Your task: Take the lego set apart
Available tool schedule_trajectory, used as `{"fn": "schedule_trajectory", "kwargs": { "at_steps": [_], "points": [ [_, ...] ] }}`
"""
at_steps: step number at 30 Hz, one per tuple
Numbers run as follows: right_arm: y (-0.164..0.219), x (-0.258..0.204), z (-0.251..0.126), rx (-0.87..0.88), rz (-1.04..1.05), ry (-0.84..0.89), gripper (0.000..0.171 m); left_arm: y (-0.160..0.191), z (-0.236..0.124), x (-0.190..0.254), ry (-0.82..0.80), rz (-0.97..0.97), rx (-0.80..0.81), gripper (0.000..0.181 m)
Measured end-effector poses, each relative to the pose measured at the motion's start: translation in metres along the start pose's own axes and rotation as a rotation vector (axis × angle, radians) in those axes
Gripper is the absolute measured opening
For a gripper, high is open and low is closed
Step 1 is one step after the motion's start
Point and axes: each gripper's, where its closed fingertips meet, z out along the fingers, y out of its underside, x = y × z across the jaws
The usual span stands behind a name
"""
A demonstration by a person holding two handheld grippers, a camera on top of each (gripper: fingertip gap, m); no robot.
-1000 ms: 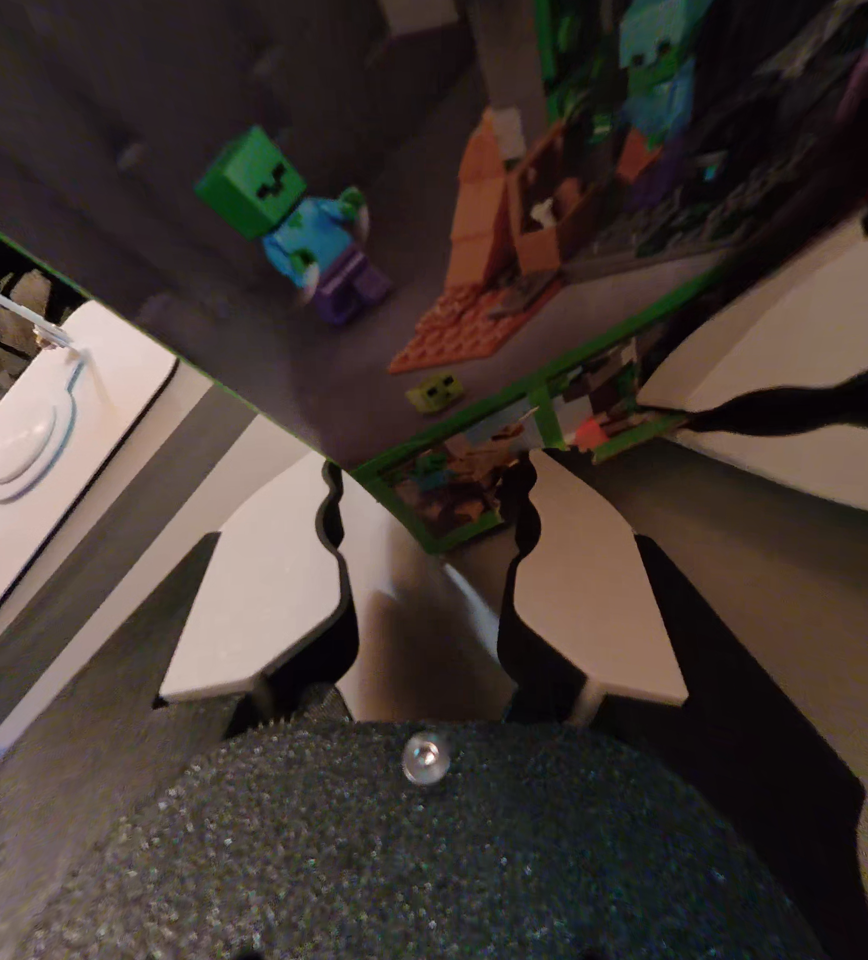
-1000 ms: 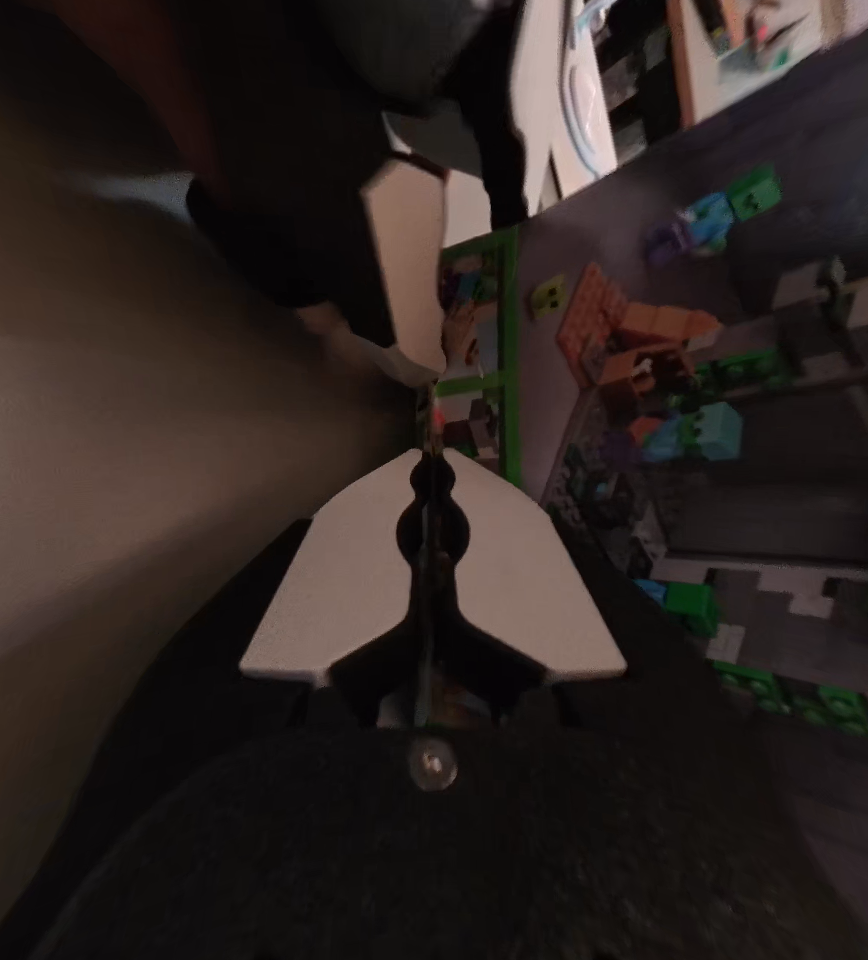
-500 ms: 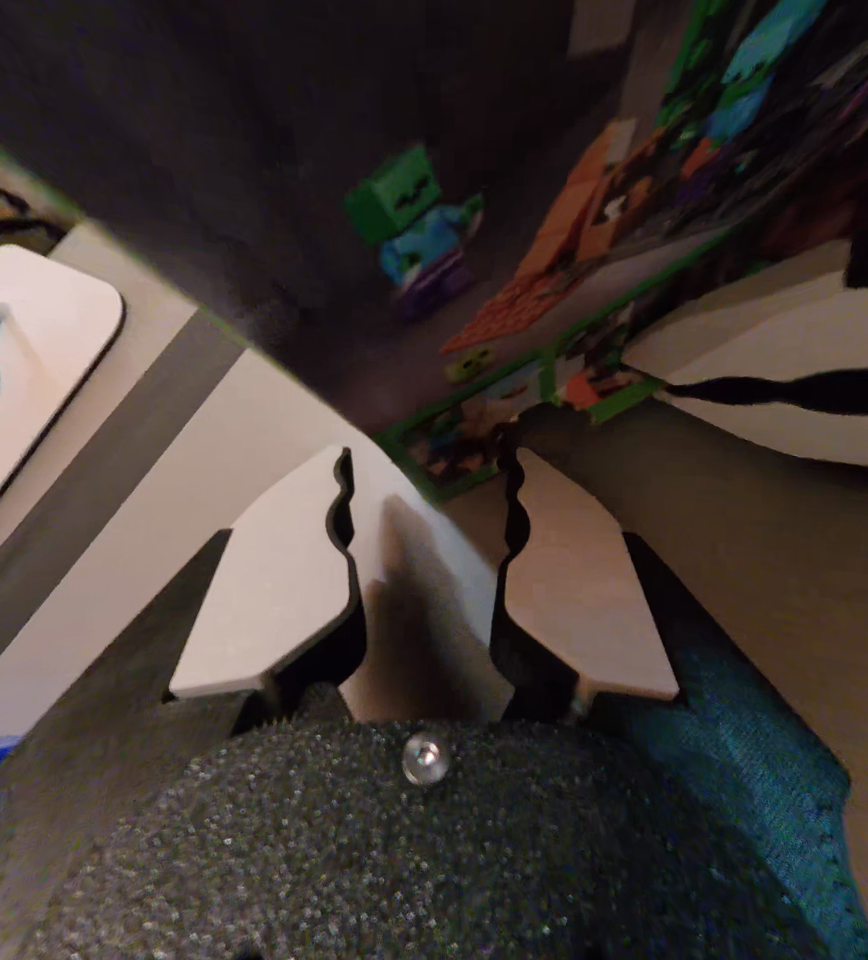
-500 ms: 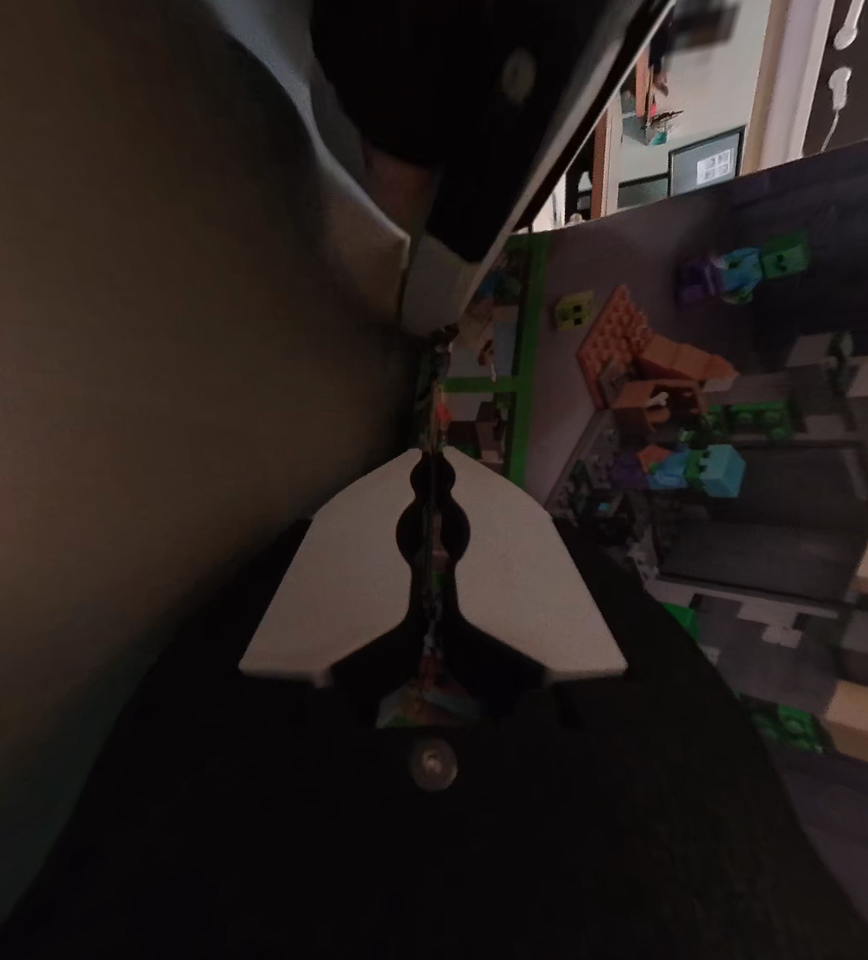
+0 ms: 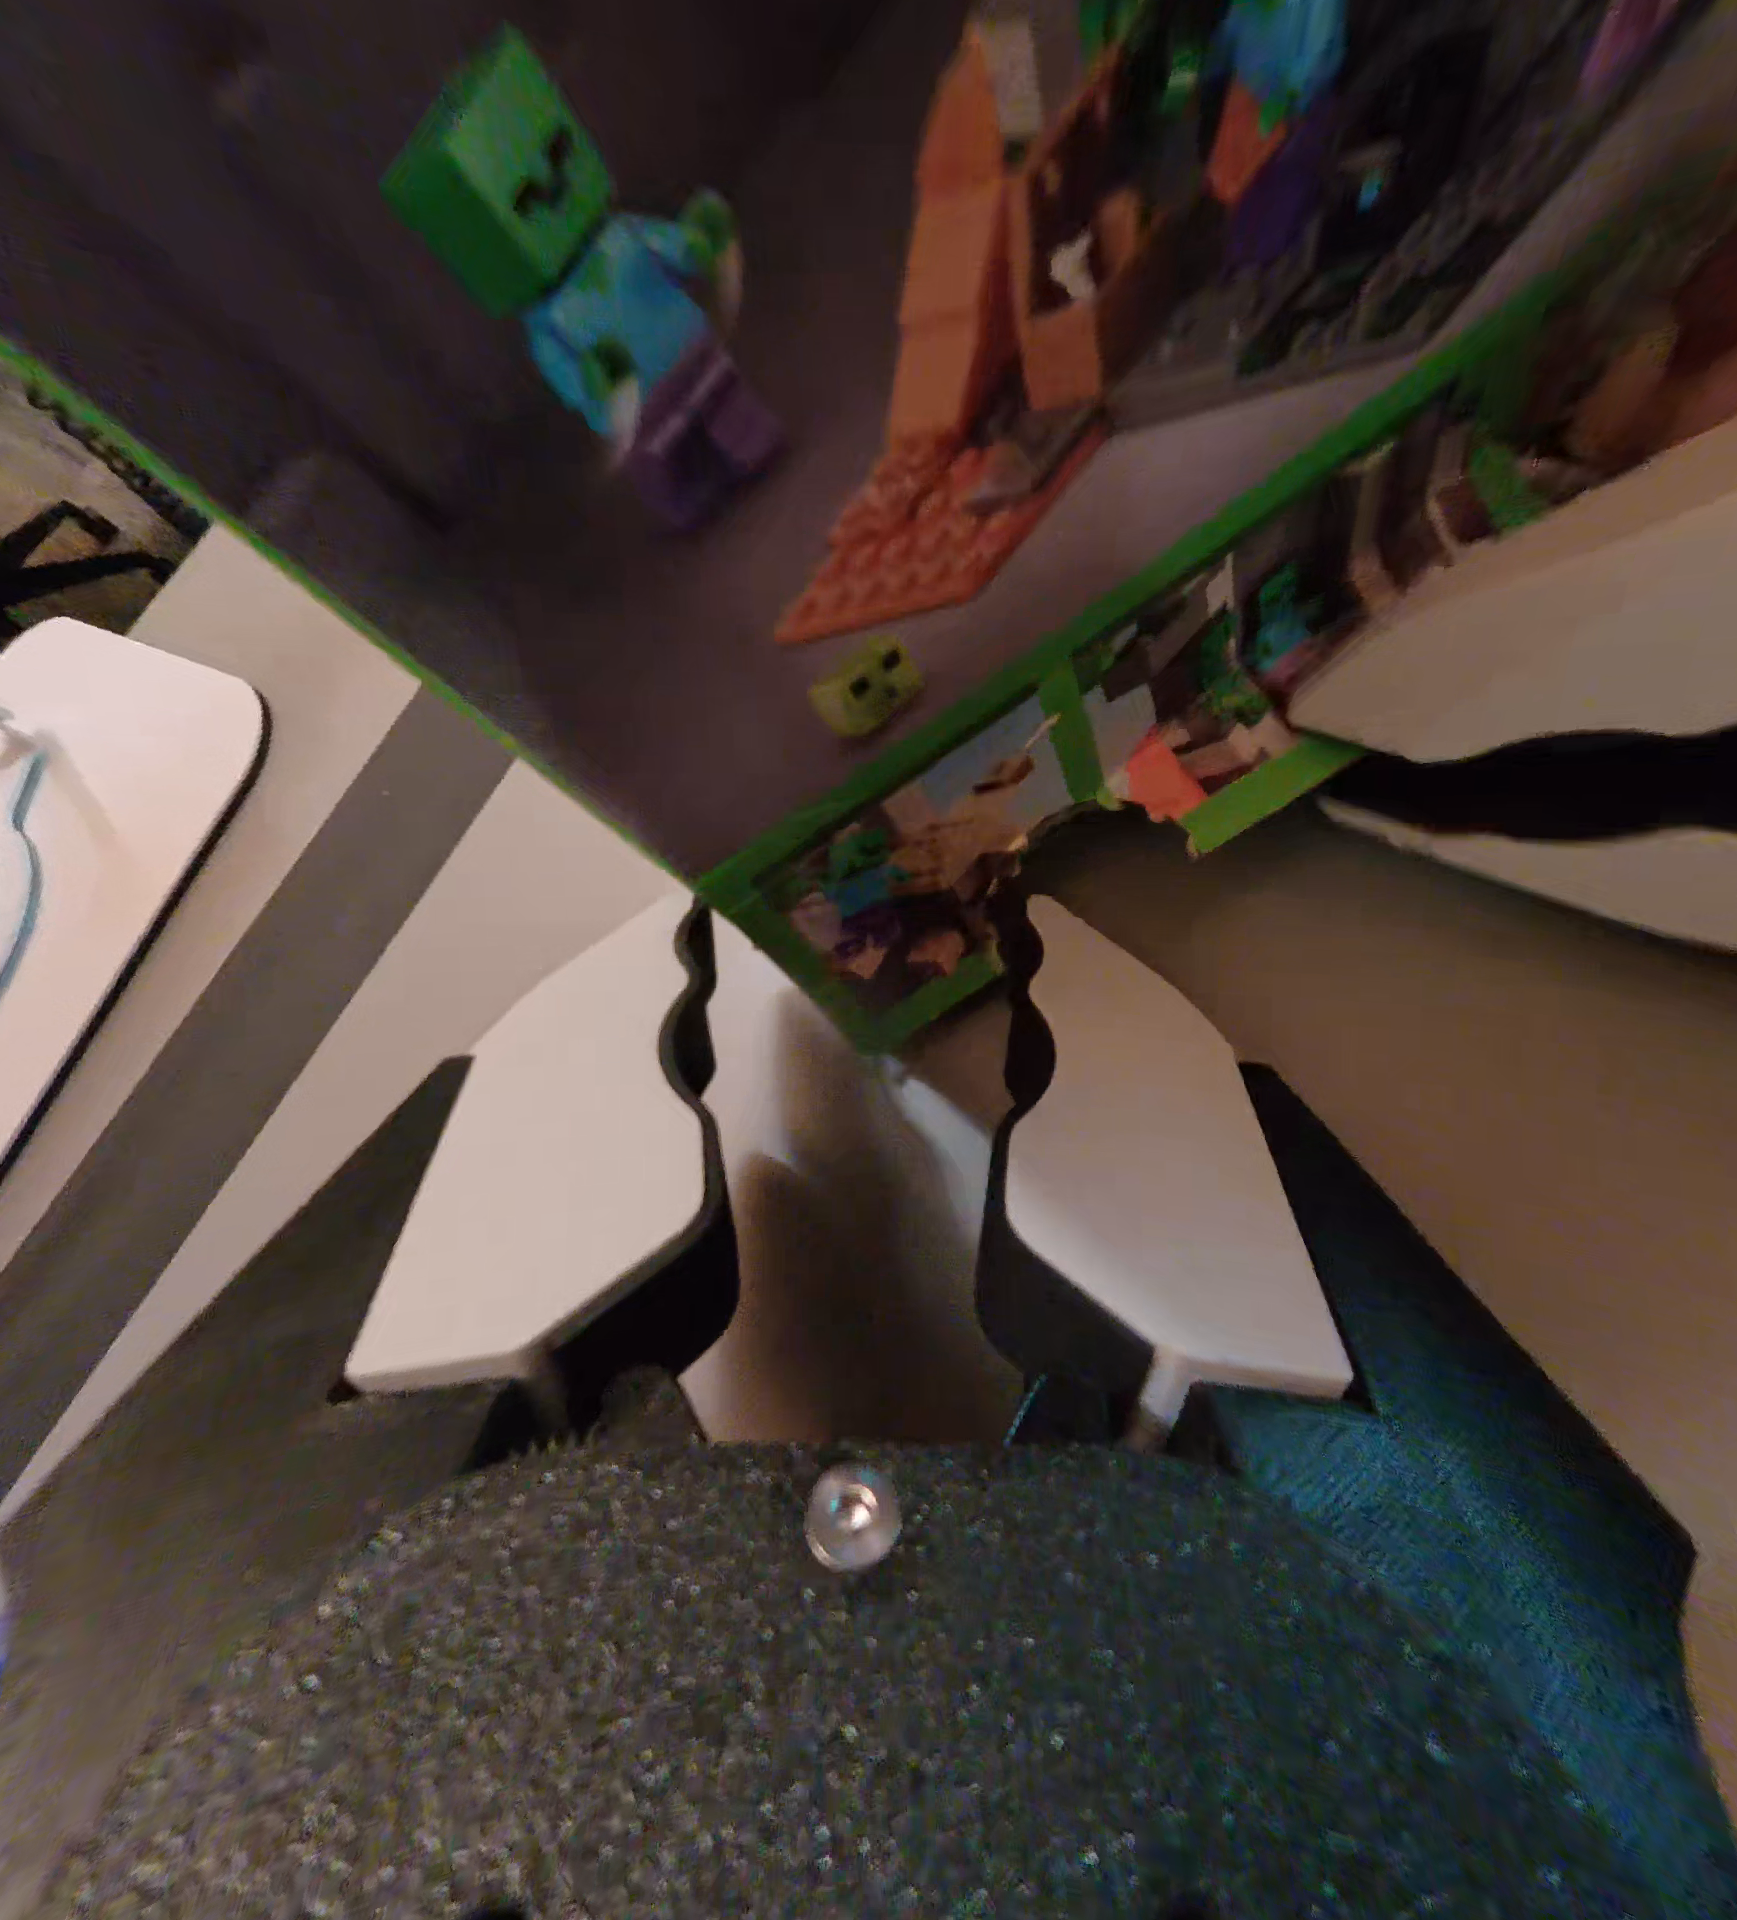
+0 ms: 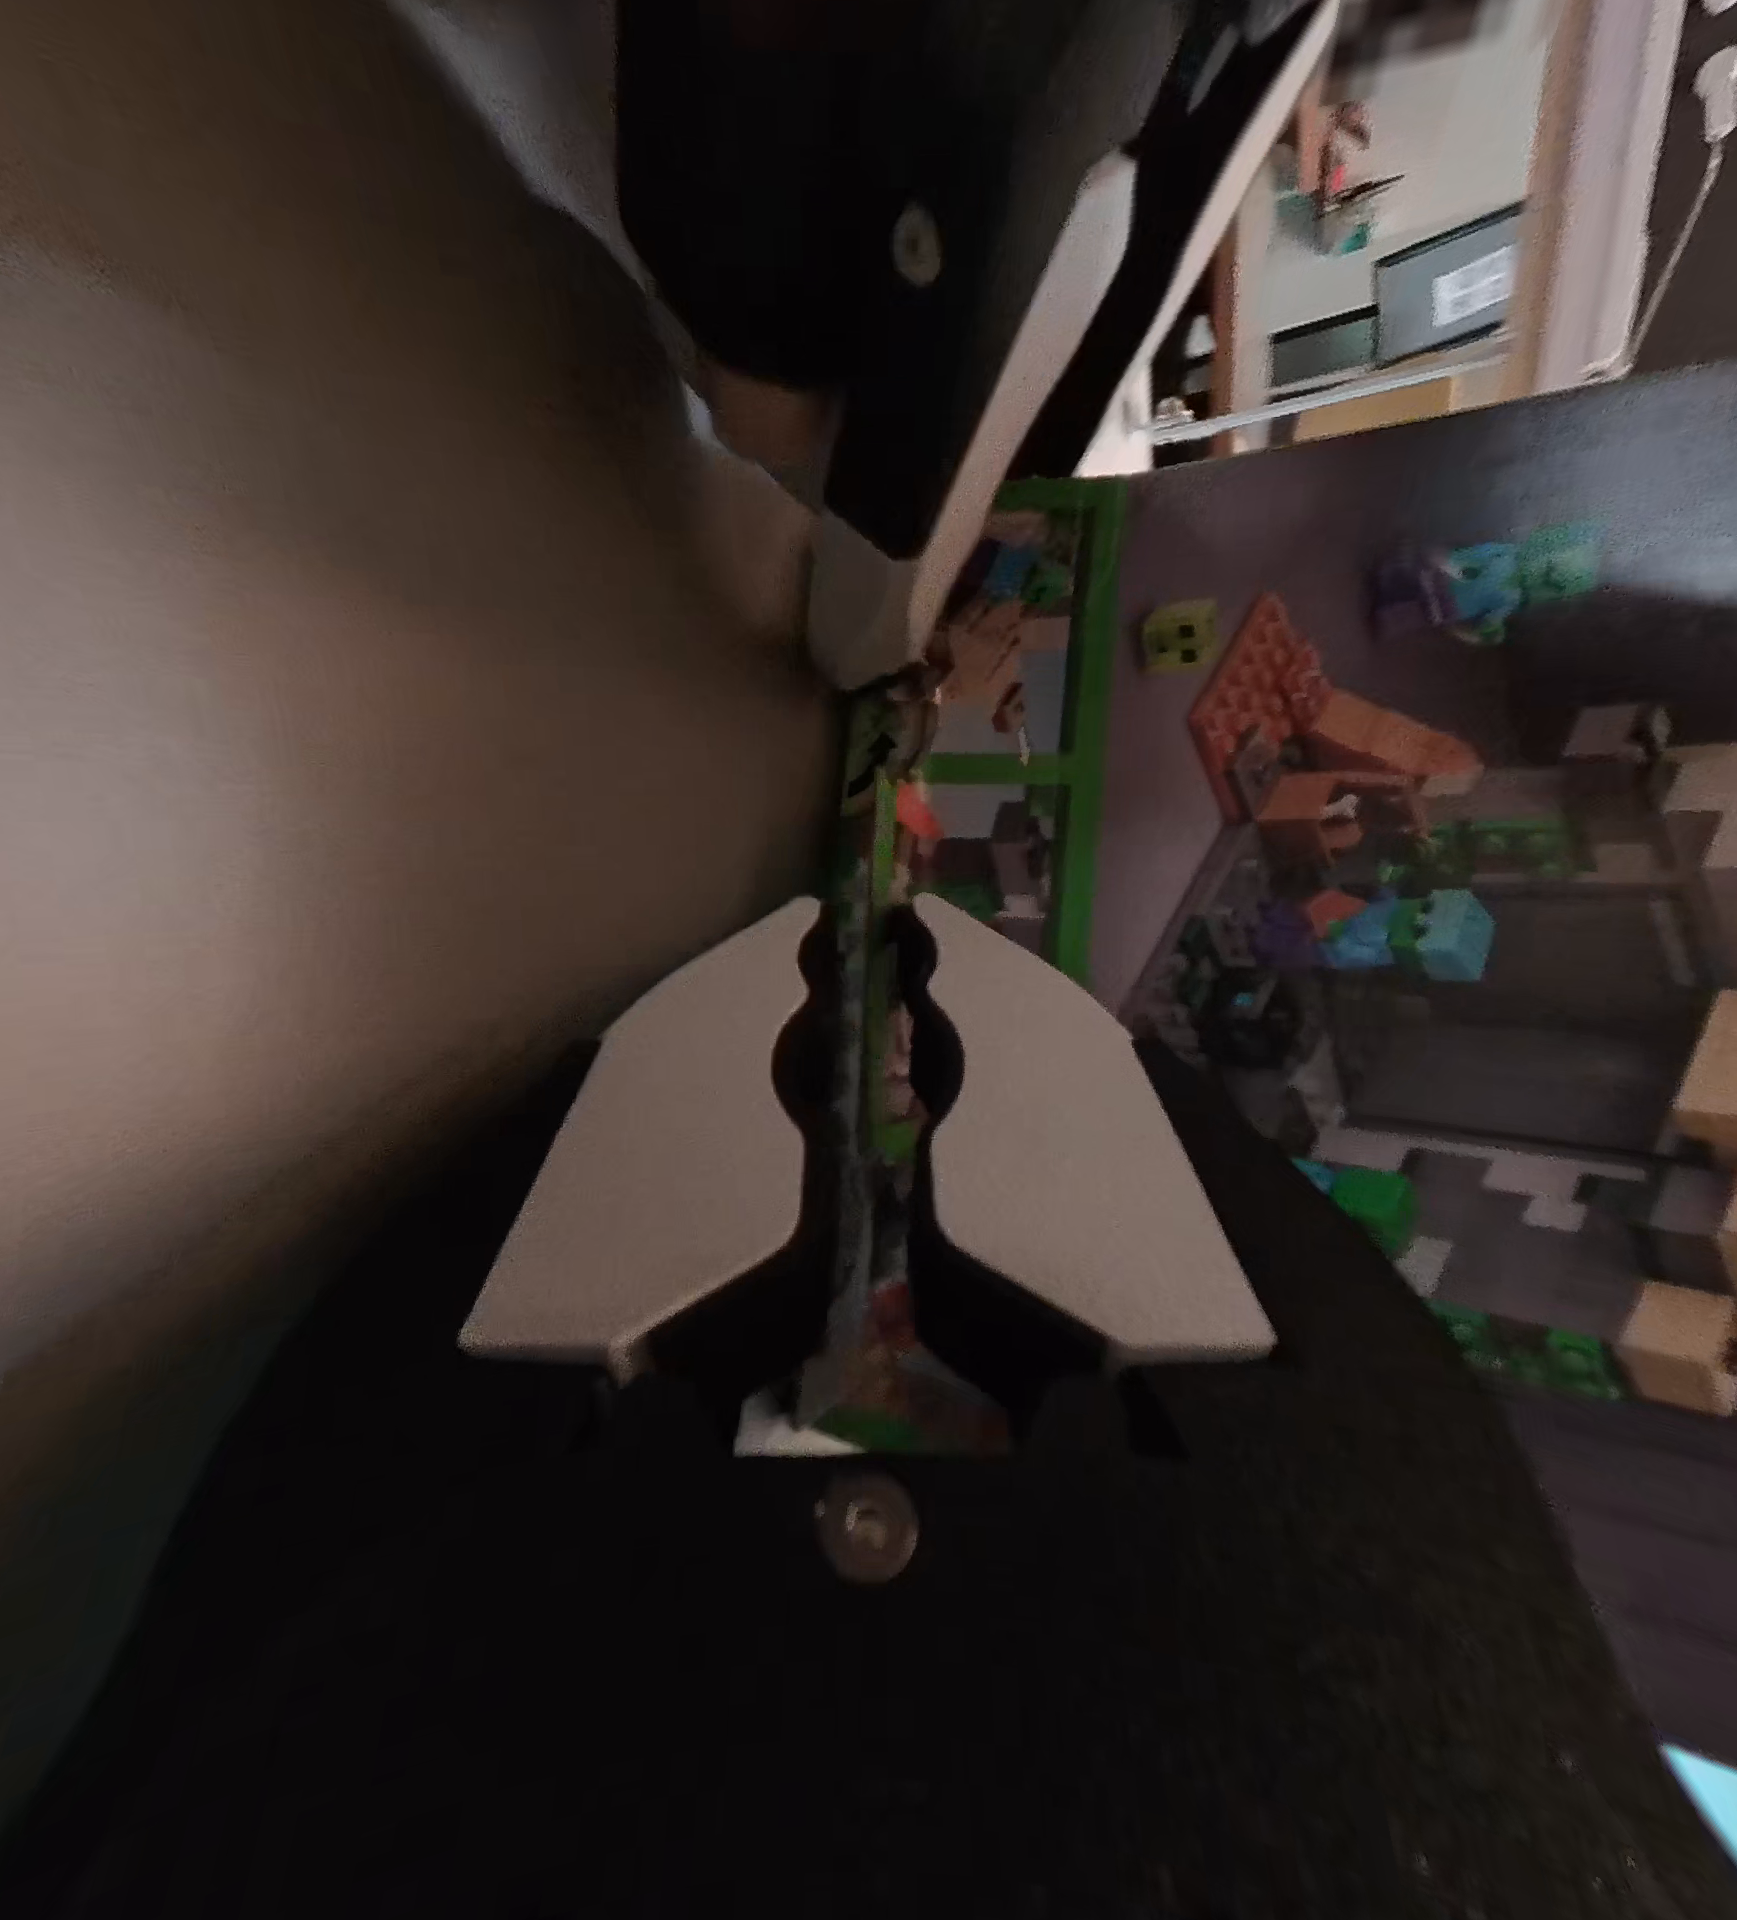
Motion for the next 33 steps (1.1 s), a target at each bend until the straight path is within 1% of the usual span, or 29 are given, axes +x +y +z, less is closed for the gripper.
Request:
{"fn": "schedule_trajectory", "kwargs": {
  "at_steps": [2, 4, 5, 6, 8, 9, 10, 12, 13, 15, 17, 20, 21, 22, 24, 25, 28, 30, 32, 33],
  "points": [
    [-0.003, -0.009, -0.009, 0.019, 0.123, -0.118, 0.020, 0.000, 0.002, -0.001, -0.007, -0.008, -0.007, 0.054],
    [-0.008, -0.012, -0.026, 0.074, 0.367, -0.250, 0.022, 0.000, 0.002, 0.000, 0.005, -0.013, -0.011, 0.055],
    [-0.006, -0.007, -0.035, 0.097, 0.511, -0.287, 0.022, 0.001, 0.002, 0.001, 0.013, -0.018, -0.009, 0.054],
    [-0.001, 0.001, -0.044, 0.118, 0.653, -0.301, 0.022, 0.002, 0.001, 0.002, 0.025, -0.023, -0.010, 0.054],
    [0.019, 0.021, -0.062, 0.151, 0.908, -0.268, 0.032, 0.003, -0.003, 0.004, 0.055, -0.024, -0.002, 0.055],
    [0.031, 0.028, -0.069, 0.153, 1.003, -0.235, 0.039, 0.003, -0.006, 0.005, 0.075, -0.016, 0.007, 0.057],
    [0.043, 0.031, -0.073, 0.142, 1.074, -0.193, 0.050, 0.002, -0.009, 0.007, 0.100, -0.009, 0.013, 0.061],
    [0.062, 0.028, -0.073, 0.101, 1.170, -0.150, 0.078, 0.000, -0.017, 0.019, 0.230, -0.041, 0.035, 0.073],
    [0.067, 0.023, -0.068, 0.087, 1.205, -0.160, 0.090, -0.004, -0.020, 0.019, 0.277, -0.097, 0.055, 0.075],
    [0.070, 0.017, -0.055, 0.069, 1.267, -0.232, 0.103, -0.018, -0.023, 0.014, 0.347, -0.223, 0.131, 0.077],
    [0.067, 0.019, -0.040, 0.057, 1.323, -0.292, 0.114, -0.026, -0.020, 0.007, 0.375, -0.313, 0.163, 0.078],
    [0.072, 0.018, -0.014, -0.037, 1.284, -0.305, 0.119, -0.024, -0.003, 0.012, 0.353, -0.275, 0.113, 0.088],
    [0.074, 0.014, -0.006, -0.061, 1.261, -0.304, 0.119, -0.020, 0.003, 0.013, 0.313, -0.229, 0.082, 0.090],
    [0.076, 0.014, -0.001, -0.062, 1.239, -0.277, 0.112, -0.014, 0.009, 0.011, 0.255, -0.170, 0.040, 0.089],
    [0.088, 0.007, 0.004, -0.142, 1.109, -0.231, 0.099, -0.007, 0.017, 0.007, 0.154, -0.075, -0.017, 0.088],
    [0.090, 0.009, 0.004, -0.154, 1.078, -0.213, 0.092, -0.007, 0.018, 0.007, 0.134, -0.068, -0.022, 0.088],
    [0.093, 0.011, 0.002, -0.126, 1.020, -0.211, 0.088, -0.009, 0.020, 0.007, 0.131, -0.083, -0.020, 0.087],
    [0.097, 0.012, -0.003, -0.099, 0.972, -0.213, 0.082, -0.009, 0.020, 0.008, 0.140, -0.084, -0.012, 0.087],
    [0.099, 0.011, -0.008, -0.068, 0.917, -0.228, 0.067, -0.008, 0.020, 0.008, 0.141, -0.086, -0.014, 0.086],
    [0.100, 0.012, -0.010, -0.052, 0.887, -0.209, 0.067, -0.008, 0.020, 0.008, 0.140, -0.084, -0.014, 0.086]
  ]
}}
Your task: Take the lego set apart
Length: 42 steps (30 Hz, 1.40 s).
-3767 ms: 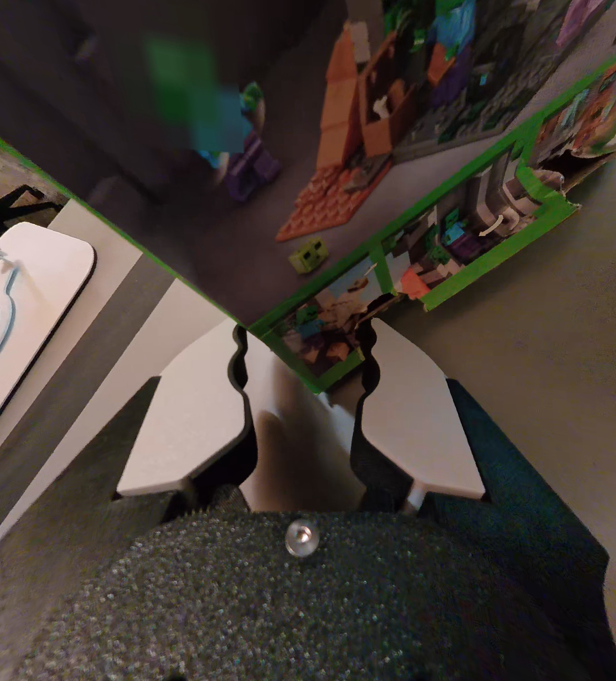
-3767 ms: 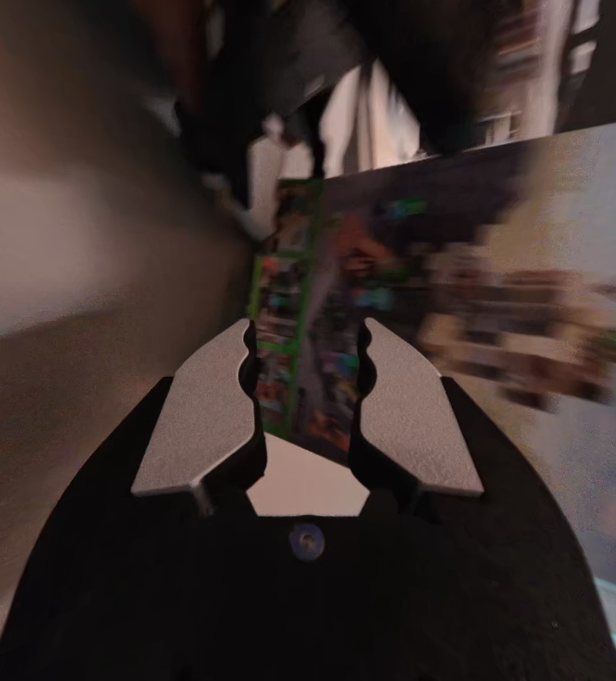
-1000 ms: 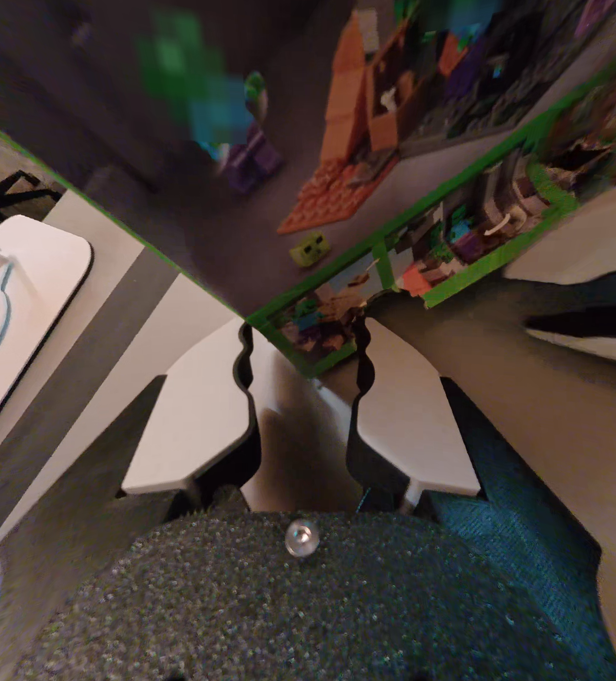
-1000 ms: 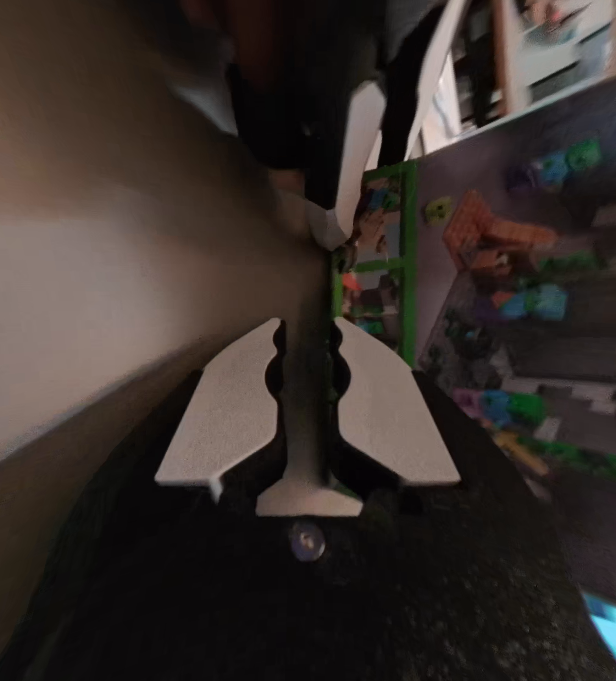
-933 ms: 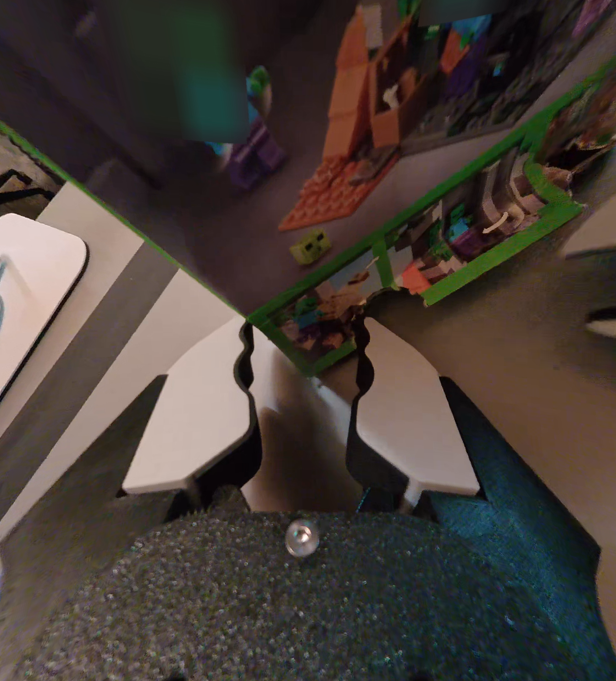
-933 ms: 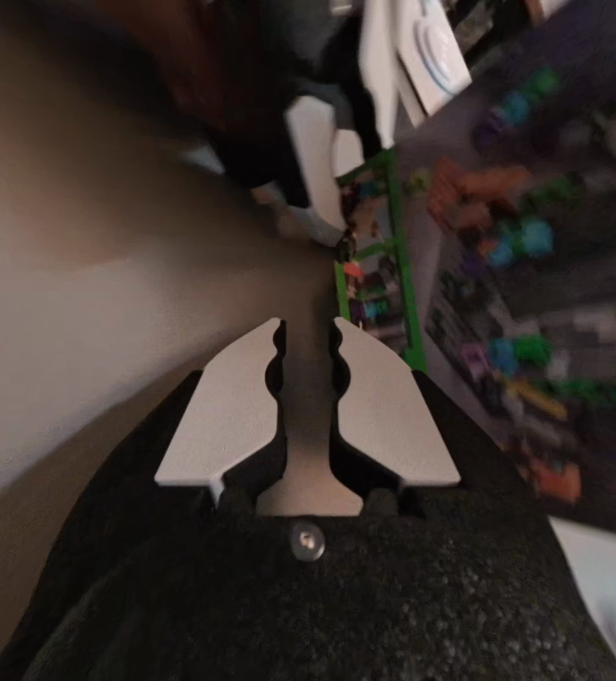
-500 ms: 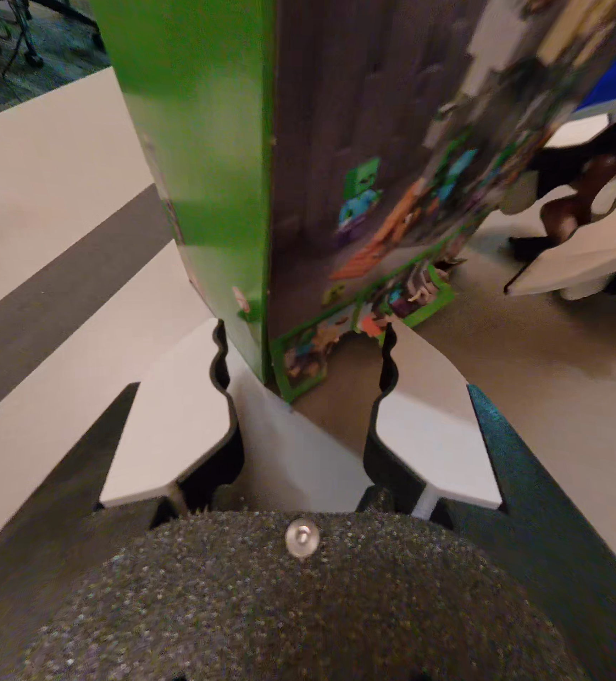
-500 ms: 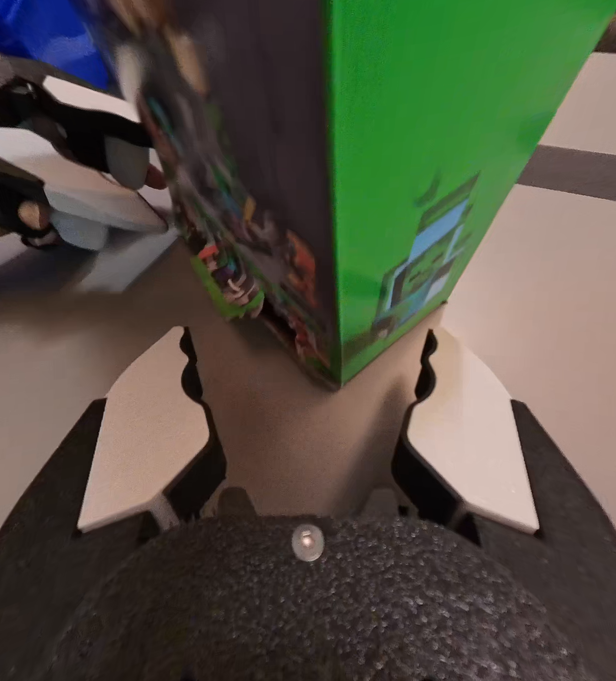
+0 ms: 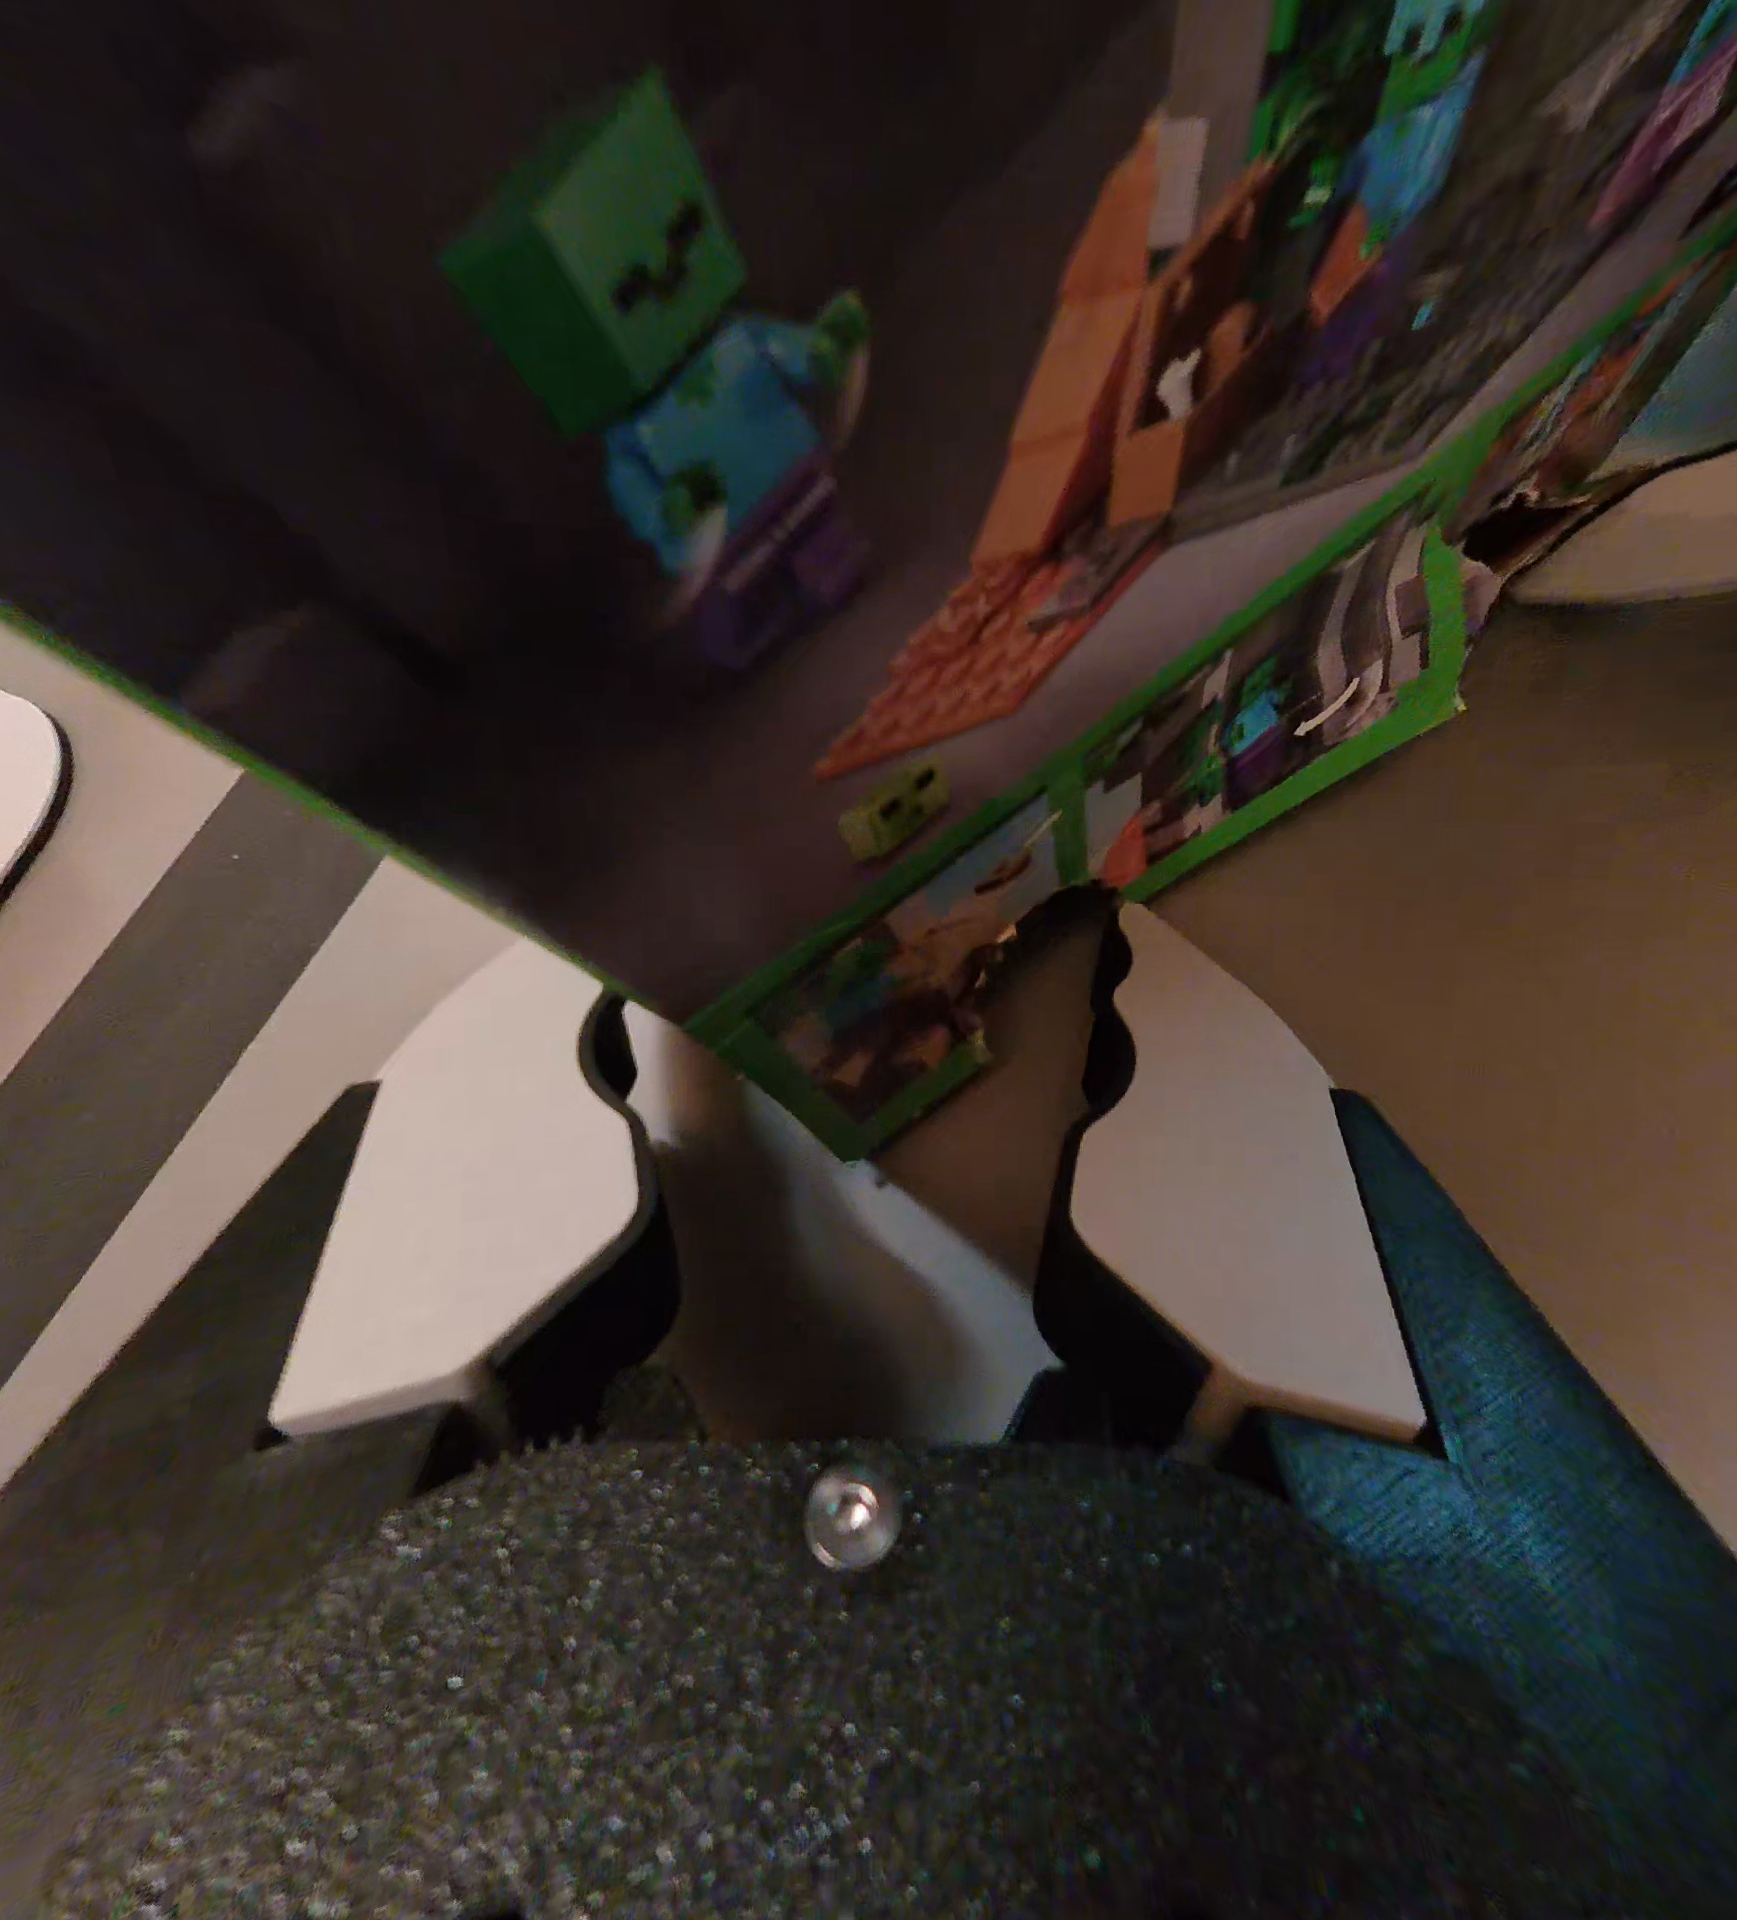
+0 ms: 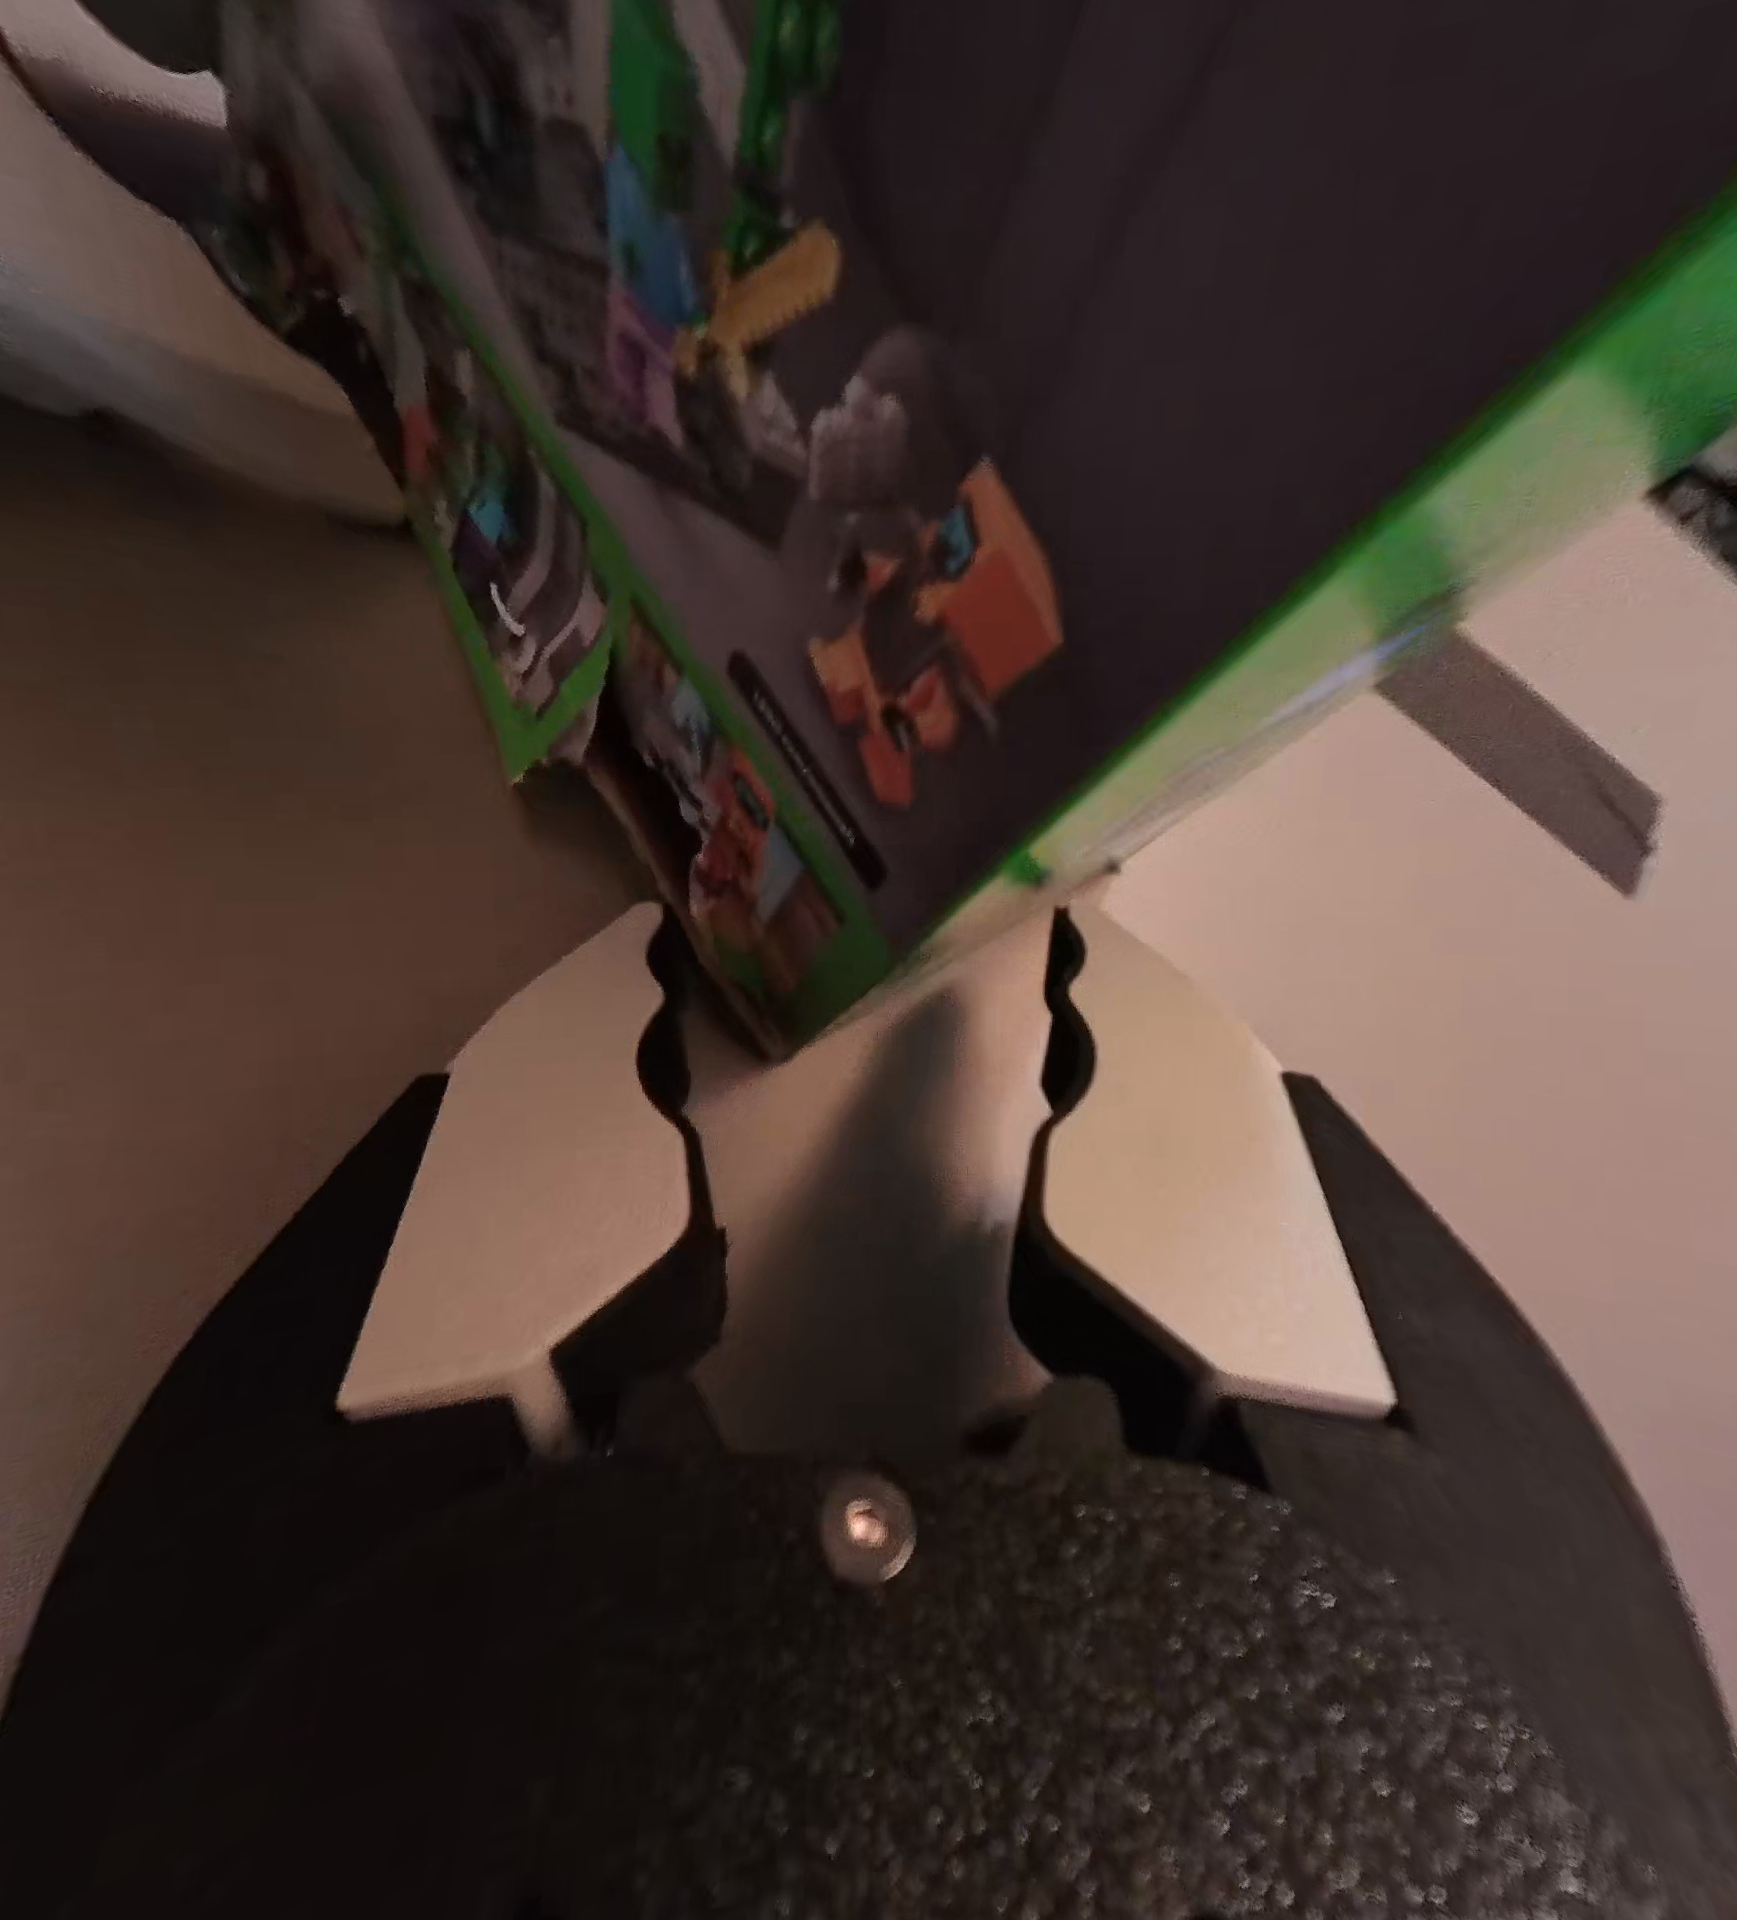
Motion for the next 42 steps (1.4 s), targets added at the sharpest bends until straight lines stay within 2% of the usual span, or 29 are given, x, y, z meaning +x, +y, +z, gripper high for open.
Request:
{"fn": "schedule_trajectory", "kwargs": {
  "at_steps": [3, 6, 9, 12, 14, 17, 22, 25, 30, 33, 36, 39, 42],
  "points": [
    [0.000, 0.001, -0.004, 0.035, -0.038, 0.018, 0.052, 0.000, -0.001, 0.000, -0.003, 0.006, 0.005, 0.082],
    [0.008, 0.004, -0.013, -0.013, -0.093, 0.048, 0.043, 0.002, -0.011, -0.002, -0.029, 0.039, -0.003, 0.082],
    [0.006, 0.006, -0.032, 0.029, -0.162, 0.091, 0.028, -0.006, -0.041, -0.007, -0.124, 0.155, 0.075, 0.063],
    [0.003, -0.004, -0.034, 0.080, -0.355, 0.138, 0.021, -0.013, -0.058, 0.017, -0.109, 0.230, 0.127, 0.051],
    [-0.004, -0.004, -0.029, 0.125, -0.461, 0.217, 0.001, -0.021, -0.058, 0.044, -0.072, 0.292, 0.156, 0.044],
    [-0.004, -0.009, -0.020, 0.116, -0.531, 0.198, 0.000, -0.030, -0.046, 0.074, -0.073, 0.428, 0.146, 0.044],
    [-0.003, -0.013, -0.018, 0.109, -0.525, 0.146, 0.002, -0.046, -0.017, 0.105, -0.027, 0.502, 0.143, 0.044],
    [-0.002, -0.014, -0.018, 0.124, -0.499, 0.099, 0.001, -0.054, -0.002, 0.117, -0.009, 0.625, 0.150, 0.043],
    [-0.002, -0.014, -0.018, 0.152, -0.424, 0.008, 0.004, -0.052, 0.024, 0.119, -0.033, 0.814, 0.047, 0.030],
    [-0.002, -0.016, -0.018, 0.158, -0.438, -0.030, 0.004, -0.049, 0.032, 0.106, -0.129, 0.952, -0.004, 0.015],
    [-0.002, -0.017, -0.017, 0.163, -0.446, -0.067, 0.004, -0.049, 0.034, 0.103, -0.208, 1.072, -0.020, 0.011],
    [-0.003, -0.017, -0.018, 0.168, -0.429, -0.092, 0.004, -0.050, 0.035, 0.101, -0.265, 1.081, -0.035, 0.010],
    [-0.003, -0.017, -0.017, 0.162, -0.392, -0.101, 0.006, -0.050, 0.036, 0.101, -0.250, 1.071, -0.068, 0.008]
  ]
}}
